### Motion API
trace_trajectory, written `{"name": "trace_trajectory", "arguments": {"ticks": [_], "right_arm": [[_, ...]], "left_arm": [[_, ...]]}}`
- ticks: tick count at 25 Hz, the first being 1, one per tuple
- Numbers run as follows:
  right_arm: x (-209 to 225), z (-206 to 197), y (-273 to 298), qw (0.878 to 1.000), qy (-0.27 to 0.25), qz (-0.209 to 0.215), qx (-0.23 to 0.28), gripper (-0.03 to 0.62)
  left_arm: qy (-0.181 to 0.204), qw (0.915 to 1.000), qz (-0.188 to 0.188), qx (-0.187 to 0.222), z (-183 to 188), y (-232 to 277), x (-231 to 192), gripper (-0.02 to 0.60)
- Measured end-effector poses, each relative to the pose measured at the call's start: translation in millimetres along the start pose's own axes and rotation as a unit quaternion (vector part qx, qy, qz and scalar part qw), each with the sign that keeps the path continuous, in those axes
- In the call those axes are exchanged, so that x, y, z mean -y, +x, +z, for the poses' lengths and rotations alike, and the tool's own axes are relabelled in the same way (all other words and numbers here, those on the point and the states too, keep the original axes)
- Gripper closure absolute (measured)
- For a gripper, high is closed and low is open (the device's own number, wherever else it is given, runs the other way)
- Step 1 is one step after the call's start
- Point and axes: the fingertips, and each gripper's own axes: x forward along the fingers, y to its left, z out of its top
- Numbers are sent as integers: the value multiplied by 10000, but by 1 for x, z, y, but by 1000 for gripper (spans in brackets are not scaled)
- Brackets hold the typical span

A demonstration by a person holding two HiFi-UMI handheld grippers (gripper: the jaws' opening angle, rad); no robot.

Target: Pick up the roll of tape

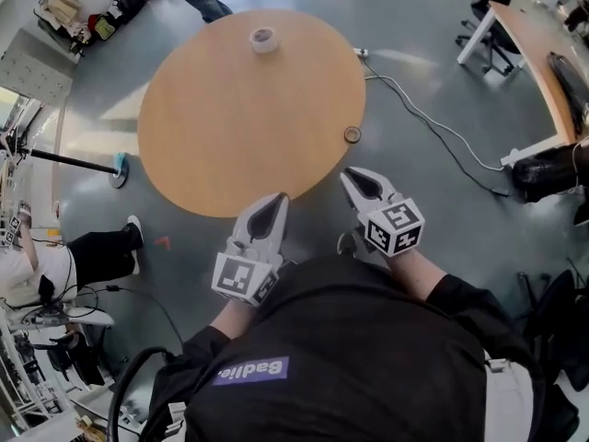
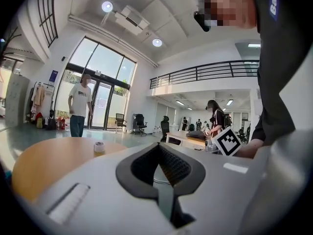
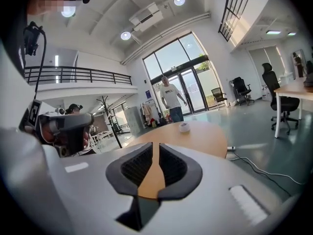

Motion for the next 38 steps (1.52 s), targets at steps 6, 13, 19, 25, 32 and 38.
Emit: {"name": "trace_trajectory", "arguments": {"ticks": [6, 13, 19, 25, 32, 38], "right_arm": [[51, -18, 9, 9992, 269, -130, -256, 524], [107, -51, 22, 9954, 582, -269, -708, 485], [143, -78, 41, 9898, 947, -475, -955, 450], [165, -94, 59, 9859, 1155, -508, -1102, 433], [192, -114, 78, 9794, 1437, -596, -1291, 424], [215, -138, 92, 9698, 1812, -629, -1507, 410]], "left_arm": [[21, 9998, 174, -90, 2, 18, 2, 561], [52, 9988, 458, -191, 1, 29, -1, 561], [209, 9976, 548, -360, -6, 29, -7, 561], [259, 9967, 655, -395, -5, 32, -7, 561], [236, 9933, 873, -714, -13, 33, -10, 561], [323, 9919, 953, -776, -16, 30, -11, 561]]}}
